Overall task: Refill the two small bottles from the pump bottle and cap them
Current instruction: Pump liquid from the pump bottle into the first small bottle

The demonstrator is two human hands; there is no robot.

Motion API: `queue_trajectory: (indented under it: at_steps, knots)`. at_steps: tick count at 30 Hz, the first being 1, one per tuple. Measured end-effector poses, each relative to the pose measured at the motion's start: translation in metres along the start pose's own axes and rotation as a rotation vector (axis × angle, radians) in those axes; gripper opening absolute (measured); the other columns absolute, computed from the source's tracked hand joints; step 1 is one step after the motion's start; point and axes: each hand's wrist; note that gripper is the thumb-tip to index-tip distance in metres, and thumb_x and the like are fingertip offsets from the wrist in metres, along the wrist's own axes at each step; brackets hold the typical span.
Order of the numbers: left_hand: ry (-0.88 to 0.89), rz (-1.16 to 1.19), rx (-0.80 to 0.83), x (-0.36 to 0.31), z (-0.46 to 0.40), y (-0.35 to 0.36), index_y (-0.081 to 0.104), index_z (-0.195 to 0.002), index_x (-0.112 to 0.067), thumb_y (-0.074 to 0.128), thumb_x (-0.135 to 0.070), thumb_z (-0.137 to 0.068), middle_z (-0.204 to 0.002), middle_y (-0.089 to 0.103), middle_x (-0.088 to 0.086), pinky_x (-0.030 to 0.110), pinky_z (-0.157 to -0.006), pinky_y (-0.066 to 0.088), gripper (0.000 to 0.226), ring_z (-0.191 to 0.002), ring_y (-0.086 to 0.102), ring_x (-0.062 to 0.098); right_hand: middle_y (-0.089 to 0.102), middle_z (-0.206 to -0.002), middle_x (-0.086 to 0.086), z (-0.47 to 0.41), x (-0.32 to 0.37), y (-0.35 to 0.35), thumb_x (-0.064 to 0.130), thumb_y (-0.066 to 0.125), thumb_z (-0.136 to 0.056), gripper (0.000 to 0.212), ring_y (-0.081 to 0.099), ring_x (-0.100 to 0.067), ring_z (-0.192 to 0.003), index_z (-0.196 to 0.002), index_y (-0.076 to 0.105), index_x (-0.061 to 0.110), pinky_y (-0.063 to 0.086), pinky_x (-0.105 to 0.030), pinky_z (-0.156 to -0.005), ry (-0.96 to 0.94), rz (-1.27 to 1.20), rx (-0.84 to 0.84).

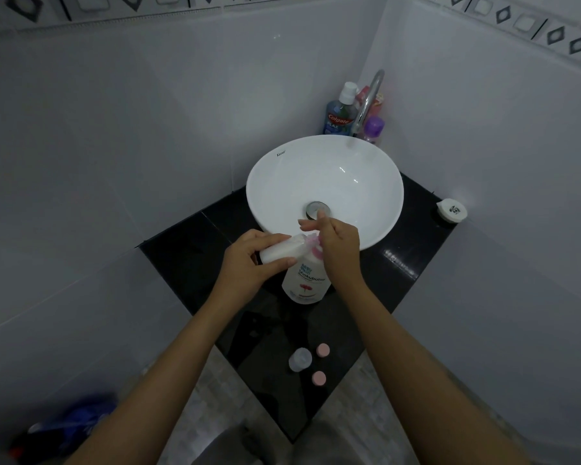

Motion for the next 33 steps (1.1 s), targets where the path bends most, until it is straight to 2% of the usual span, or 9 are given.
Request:
queue_trajectory:
  at_steps: [3,5,8,12,15,20,25,29,33]
  knots:
    - [0.022,-0.04,-0.007,-0.001,0.001,0.0,0.068,-0.106,-0.024,0.079,-0.017,-0.071,-0.097,0.06,-0.003,0.012,-0.077,0.049,0.037,-0.087,0.057,-0.006,0.071,-0.077,0.002,0.001,0.0,-0.001,0.025,0.045,-0.099,0.038,0.061,-0.015,-0.075,-0.08,0.076,0.012,0.049,-0.033,-0.065,0.0,0.043,0.013]
    - [0.05,-0.09,-0.016,-0.003,0.001,-0.001,0.067,-0.101,-0.028,0.08,-0.021,-0.07,-0.099,0.061,-0.004,0.013,-0.076,0.049,0.034,-0.088,0.057,-0.003,0.067,-0.073,0.004,0.001,0.005,-0.005,0.02,0.047,-0.097,0.034,0.059,-0.011,-0.073,-0.083,0.075,0.008,0.049,-0.027,-0.065,-0.007,0.055,0.03]
    - [0.07,-0.122,-0.014,-0.009,-0.001,0.0,0.066,-0.098,-0.031,0.079,-0.025,-0.071,-0.1,0.062,-0.006,0.02,-0.076,0.051,0.031,-0.09,0.057,0.002,0.072,-0.085,-0.005,-0.002,0.015,-0.008,0.017,0.051,-0.095,0.026,0.065,-0.011,-0.081,-0.091,0.074,0.005,0.049,-0.011,-0.066,-0.033,0.019,0.013]
    - [0.089,-0.199,-0.002,-0.016,-0.004,-0.003,0.065,-0.105,-0.028,0.078,-0.026,-0.072,-0.101,0.061,-0.008,0.015,-0.075,0.045,0.035,-0.09,0.056,0.0,0.072,-0.089,-0.008,0.001,0.019,-0.007,0.016,0.054,-0.093,0.022,0.064,-0.008,-0.078,-0.099,0.071,0.003,0.048,-0.006,-0.06,-0.037,-0.048,-0.012]
    - [0.091,-0.297,0.023,-0.015,-0.002,-0.005,0.064,-0.113,-0.023,0.077,-0.026,-0.074,-0.101,0.057,-0.008,0.015,-0.074,0.043,0.042,-0.089,0.054,-0.003,0.071,-0.084,-0.003,0.002,0.019,-0.006,0.017,0.058,-0.091,0.021,0.064,-0.003,-0.072,-0.096,0.071,0.002,0.05,-0.01,-0.065,-0.047,-0.04,-0.033]
    - [0.069,-0.319,0.039,-0.014,0.002,0.0,0.064,-0.11,-0.023,0.076,-0.027,-0.075,-0.102,0.058,-0.009,0.015,-0.072,0.043,0.037,-0.087,0.055,0.0,0.072,-0.081,-0.004,0.003,0.02,-0.006,0.013,0.057,-0.091,0.019,0.065,0.002,-0.066,-0.089,0.073,0.004,0.051,-0.017,-0.072,-0.06,-0.002,-0.034]
    - [0.039,-0.282,0.05,-0.016,0.002,0.004,0.063,-0.103,-0.025,0.076,-0.024,-0.075,-0.101,0.059,-0.01,0.012,-0.067,0.041,0.03,-0.085,0.056,-0.002,0.072,-0.078,0.001,0.008,0.022,-0.006,0.019,0.056,-0.093,0.023,0.067,-0.009,-0.077,-0.088,0.073,0.003,0.053,-0.028,-0.083,-0.067,-0.024,-0.084]
    - [0.013,-0.238,0.057,-0.014,0.002,0.007,0.061,-0.102,-0.026,0.074,-0.022,-0.077,-0.103,0.059,-0.011,0.011,-0.065,0.043,0.029,-0.086,0.057,-0.003,0.072,-0.078,0.002,0.009,0.02,-0.008,0.016,0.055,-0.093,0.024,0.068,-0.006,-0.076,-0.091,0.074,0.001,0.054,-0.021,-0.079,-0.097,-0.016,-0.122]
    - [-0.006,-0.188,0.056,-0.009,0.002,0.009,0.06,-0.102,-0.021,0.074,-0.022,-0.077,-0.103,0.062,-0.007,0.015,-0.069,0.047,0.029,-0.089,0.06,0.004,0.074,-0.082,-0.005,0.01,0.016,-0.013,0.016,0.055,-0.093,0.024,0.068,-0.007,-0.078,-0.091,0.074,0.001,0.051,-0.01,-0.072,-0.107,-0.042,-0.126]
Point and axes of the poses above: each hand's wrist, its own z-axis away from the middle knuckle, its own y-axis out of the palm, x = y × z
